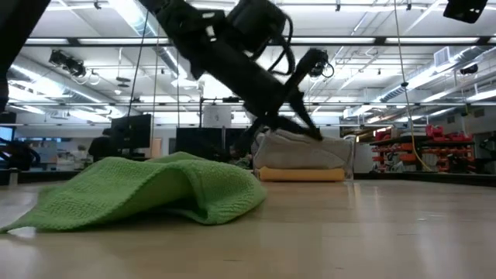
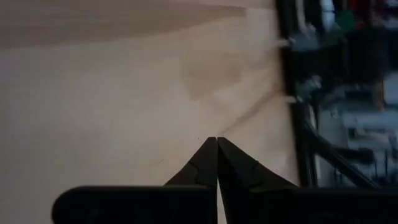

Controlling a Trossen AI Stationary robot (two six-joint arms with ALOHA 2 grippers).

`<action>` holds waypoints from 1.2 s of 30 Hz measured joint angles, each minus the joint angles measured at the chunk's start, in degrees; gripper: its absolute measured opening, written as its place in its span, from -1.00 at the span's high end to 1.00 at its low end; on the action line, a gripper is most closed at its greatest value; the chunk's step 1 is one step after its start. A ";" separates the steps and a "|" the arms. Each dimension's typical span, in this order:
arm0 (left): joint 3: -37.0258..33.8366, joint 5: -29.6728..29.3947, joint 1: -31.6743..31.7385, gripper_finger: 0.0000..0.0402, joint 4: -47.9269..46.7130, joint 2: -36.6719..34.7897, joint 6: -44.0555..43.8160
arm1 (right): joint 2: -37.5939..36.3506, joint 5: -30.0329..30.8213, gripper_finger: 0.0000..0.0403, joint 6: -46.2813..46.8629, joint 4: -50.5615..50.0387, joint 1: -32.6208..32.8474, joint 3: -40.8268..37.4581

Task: Fold microfiber towels
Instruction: Move the green microfiber cloth to the center of the table

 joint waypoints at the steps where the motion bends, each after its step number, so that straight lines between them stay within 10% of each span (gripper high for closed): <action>1: 1.02 1.25 0.09 0.95 -0.29 0.04 1.83 | 0.02 -0.02 0.29 0.20 -0.26 0.00 0.00; 7: 8.92 7.16 -1.42 0.95 -5.74 -0.87 7.01 | 0.00 0.00 0.29 0.37 -1.69 -0.02 -0.02; 13: 20.49 7.18 -5.52 0.90 -37.91 -1.62 6.49 | 0.01 -0.01 0.29 -0.70 -1.67 -0.02 -0.02; 25: 27.18 0.29 -20.82 0.87 -83.15 -1.71 -20.84 | 0.00 0.00 0.29 -3.27 -1.65 -0.02 -0.02; 36: 13.47 -2.10 -30.66 0.94 -65.56 -1.64 -46.19 | 0.00 0.00 0.29 -4.17 -1.52 -0.02 -0.02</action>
